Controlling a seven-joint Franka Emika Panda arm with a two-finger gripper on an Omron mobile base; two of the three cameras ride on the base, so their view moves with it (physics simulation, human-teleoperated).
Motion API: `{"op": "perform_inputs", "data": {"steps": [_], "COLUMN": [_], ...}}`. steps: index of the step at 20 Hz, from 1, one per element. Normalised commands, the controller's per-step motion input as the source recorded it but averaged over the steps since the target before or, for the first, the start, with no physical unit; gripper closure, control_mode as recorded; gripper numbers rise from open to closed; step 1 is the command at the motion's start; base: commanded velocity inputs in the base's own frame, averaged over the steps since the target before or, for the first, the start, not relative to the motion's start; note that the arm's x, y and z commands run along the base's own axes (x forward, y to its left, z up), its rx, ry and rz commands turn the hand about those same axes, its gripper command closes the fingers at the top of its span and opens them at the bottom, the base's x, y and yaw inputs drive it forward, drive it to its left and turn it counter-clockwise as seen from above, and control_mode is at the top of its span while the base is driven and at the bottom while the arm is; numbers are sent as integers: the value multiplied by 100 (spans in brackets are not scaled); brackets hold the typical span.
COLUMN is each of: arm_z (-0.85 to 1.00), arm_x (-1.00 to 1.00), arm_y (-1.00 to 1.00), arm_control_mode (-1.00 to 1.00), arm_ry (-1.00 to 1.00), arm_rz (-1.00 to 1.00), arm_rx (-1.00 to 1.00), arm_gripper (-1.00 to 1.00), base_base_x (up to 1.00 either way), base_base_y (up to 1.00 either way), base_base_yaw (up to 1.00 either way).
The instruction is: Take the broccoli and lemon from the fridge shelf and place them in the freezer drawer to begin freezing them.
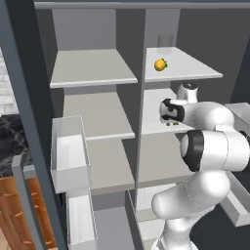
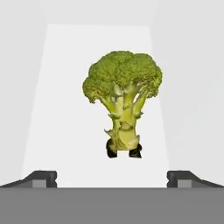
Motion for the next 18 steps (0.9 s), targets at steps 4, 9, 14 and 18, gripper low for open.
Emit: {"op": "perform_inputs", "data": {"steps": [4, 9, 14, 18], "arm_z": [-21, -9, -9, -18], "arm_x": [39, 40, 36, 27], "arm_y": [-1, 0, -2, -6], "arm_control_mode": [-100, -100, -100, -100], "arm_ry": [0, 0, 0, 0], "arm_rz": [0, 0, 0, 0], "arm_rx": [0, 0, 0, 0], "arm_gripper": [-100, -100, -100, -100], "base_base_x": [0, 0, 0, 0], "base_base_y": [0, 0, 0, 0], "base_base_yaw": [0, 0, 0, 0]}}
